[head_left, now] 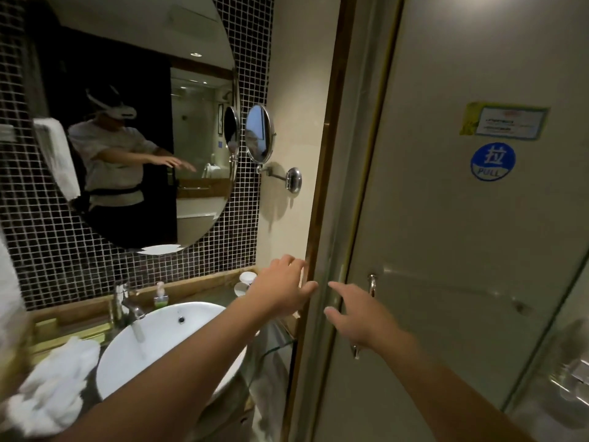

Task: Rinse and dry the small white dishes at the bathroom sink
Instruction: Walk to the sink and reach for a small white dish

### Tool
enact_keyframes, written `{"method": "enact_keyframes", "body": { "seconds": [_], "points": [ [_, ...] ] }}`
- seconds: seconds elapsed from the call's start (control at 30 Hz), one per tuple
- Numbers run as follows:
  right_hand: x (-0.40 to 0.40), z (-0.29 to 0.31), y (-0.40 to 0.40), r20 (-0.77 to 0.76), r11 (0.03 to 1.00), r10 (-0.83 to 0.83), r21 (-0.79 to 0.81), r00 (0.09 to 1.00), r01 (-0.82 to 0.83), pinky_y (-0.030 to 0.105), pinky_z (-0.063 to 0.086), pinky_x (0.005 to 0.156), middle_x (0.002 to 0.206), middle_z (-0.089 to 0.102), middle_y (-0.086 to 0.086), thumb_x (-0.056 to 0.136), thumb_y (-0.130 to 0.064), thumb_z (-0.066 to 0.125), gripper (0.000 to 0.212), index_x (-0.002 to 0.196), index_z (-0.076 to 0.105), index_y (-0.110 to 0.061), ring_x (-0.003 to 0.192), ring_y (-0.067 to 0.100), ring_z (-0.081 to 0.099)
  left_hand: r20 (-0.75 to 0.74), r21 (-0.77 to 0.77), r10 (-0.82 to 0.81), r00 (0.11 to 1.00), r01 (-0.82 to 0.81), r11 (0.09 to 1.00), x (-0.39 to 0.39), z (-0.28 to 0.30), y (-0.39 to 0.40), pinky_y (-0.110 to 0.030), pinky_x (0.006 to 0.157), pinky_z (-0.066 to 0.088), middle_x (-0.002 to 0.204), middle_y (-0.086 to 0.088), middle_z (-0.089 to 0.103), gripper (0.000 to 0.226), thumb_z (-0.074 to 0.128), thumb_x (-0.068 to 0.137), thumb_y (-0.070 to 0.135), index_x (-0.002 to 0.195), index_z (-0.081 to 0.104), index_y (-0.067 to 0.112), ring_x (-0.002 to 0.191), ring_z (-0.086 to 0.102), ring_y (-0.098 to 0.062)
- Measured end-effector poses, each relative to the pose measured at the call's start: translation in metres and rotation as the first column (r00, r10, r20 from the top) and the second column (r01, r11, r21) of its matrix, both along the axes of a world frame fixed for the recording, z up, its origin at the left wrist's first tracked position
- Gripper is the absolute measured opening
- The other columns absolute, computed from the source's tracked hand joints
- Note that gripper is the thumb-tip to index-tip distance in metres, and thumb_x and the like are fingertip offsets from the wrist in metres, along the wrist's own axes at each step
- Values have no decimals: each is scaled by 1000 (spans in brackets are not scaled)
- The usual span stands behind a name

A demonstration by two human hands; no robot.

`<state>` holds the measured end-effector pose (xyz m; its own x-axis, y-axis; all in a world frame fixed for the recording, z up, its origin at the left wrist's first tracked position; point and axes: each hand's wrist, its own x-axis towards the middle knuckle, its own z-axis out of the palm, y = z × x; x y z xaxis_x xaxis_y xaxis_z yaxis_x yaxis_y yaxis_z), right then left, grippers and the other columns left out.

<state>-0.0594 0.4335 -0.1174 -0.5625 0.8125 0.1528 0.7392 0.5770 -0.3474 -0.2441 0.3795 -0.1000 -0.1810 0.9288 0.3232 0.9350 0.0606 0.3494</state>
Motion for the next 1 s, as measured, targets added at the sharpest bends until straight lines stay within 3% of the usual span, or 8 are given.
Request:
{"method": "enact_keyframes", "body": {
  "seconds": [0.33,0.43,0.6,1.0],
  "points": [
    [-85,-2,54,21,989,144,42,989,-145,45,48,110,159,46,-5,98,-49,55,63,156,36,-34,138,19,51,30,-12,160,987,-159,987,-59,-7,13,-44,103,42,147,-5,42,63,44,91,56,144,40,21,131,40,-24],
    [-121,-12,65,14,981,189,45,982,-189,39,49,102,151,53,-7,96,-51,56,57,150,42,-39,130,17,55,9,-26,222,975,-222,975,-90,-16,13,-44,100,42,143,-5,44,60,44,92,55,141,42,21,127,43,-25],
    [-179,-24,82,8,972,233,29,972,-234,41,51,99,148,57,-10,92,-56,54,53,143,46,-45,127,17,57,13,-41,276,961,-275,960,-149,-29,16,-42,102,40,145,-5,43,58,44,93,54,141,42,21,129,42,-24],
    [-287,-44,116,94,951,307,6,947,-309,46,48,106,144,59,-2,91,-45,53,52,142,53,-33,128,22,56,12,-106,309,951,-306,946,-251,-61,41,-44,106,38,148,-3,40,58,44,95,52,144,38,22,133,38,-23]
  ]
}}
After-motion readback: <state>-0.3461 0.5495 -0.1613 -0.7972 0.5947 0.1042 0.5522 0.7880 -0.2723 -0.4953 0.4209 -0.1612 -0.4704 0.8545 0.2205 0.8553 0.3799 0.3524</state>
